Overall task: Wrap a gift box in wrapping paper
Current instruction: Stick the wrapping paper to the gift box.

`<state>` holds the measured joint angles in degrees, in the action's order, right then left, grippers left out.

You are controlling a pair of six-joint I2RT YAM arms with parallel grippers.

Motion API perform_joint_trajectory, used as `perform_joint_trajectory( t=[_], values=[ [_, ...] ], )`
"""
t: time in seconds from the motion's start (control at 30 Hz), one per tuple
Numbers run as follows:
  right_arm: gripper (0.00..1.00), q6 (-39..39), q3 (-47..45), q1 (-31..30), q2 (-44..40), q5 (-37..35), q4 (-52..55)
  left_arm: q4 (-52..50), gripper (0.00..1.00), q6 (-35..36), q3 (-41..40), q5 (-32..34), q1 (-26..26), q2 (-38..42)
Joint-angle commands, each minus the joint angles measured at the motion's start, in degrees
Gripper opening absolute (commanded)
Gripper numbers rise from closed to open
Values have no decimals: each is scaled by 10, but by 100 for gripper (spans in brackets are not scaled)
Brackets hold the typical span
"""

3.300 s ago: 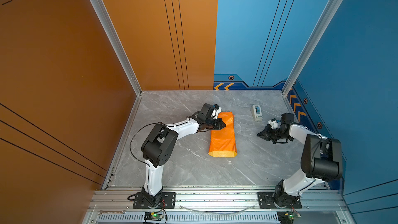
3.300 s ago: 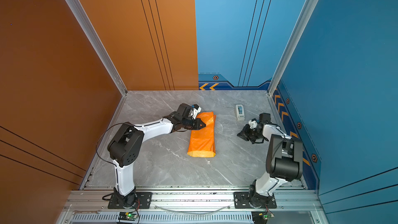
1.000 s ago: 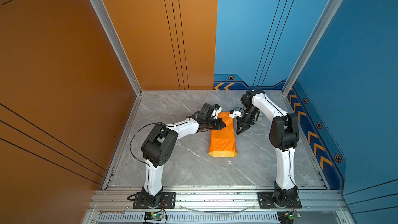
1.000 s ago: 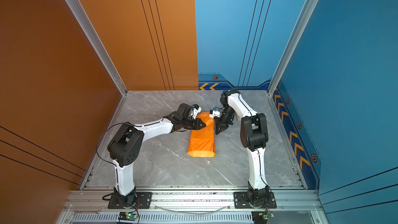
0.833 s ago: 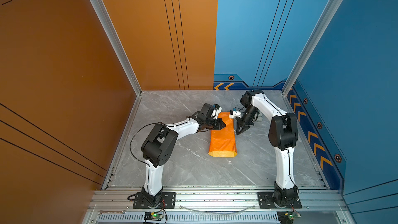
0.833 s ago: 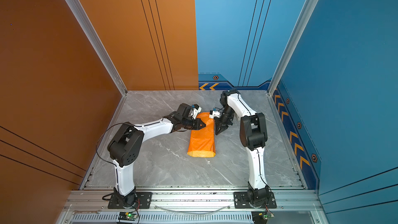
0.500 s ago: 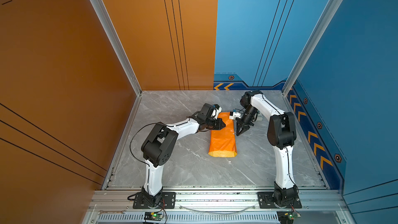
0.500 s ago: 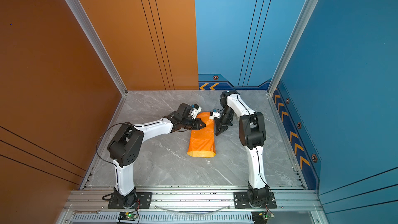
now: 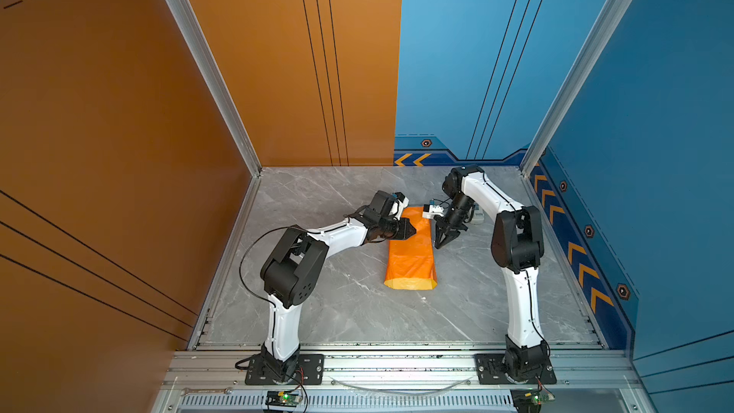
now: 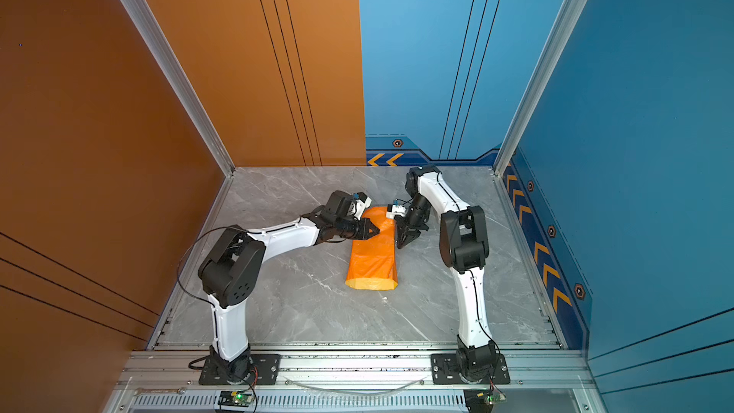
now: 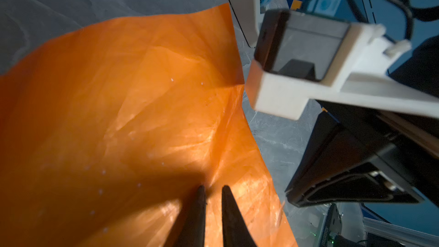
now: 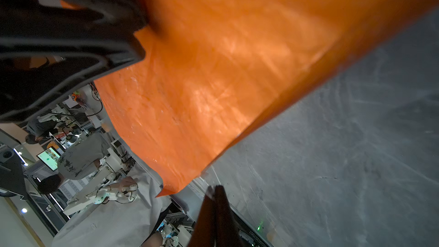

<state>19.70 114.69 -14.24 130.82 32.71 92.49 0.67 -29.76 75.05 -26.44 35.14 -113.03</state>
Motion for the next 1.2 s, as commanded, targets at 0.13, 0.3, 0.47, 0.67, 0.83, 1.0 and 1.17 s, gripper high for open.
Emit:
perform_joint_trajectory(
  t=[0.13, 0.3, 0.47, 0.67, 0.83, 1.0, 1.17],
  values=[
    [9, 5, 15, -3, 22, -12, 6, -57, 17, 12, -27, 26, 0, -23],
    [12, -1, 16, -3, 21, -13, -4, -57, 17, 12, -28, 26, -1, -23],
    [17, -8, 16, -4, 22, -14, -19, -57, 17, 12, -28, 27, -1, -21],
    [20, -12, 16, -5, 22, -13, -30, -58, 17, 12, -29, 28, -1, -20],
    [25, -18, 17, -5, 24, -13, -41, -59, 17, 13, -29, 30, -1, -18],
    [33, -21, 18, -4, 23, -16, -48, -59, 16, 13, -28, 29, -2, -19],
    [38, -21, 18, -2, 15, -18, -51, -60, 17, 13, -26, 30, -2, -19]
  ],
)
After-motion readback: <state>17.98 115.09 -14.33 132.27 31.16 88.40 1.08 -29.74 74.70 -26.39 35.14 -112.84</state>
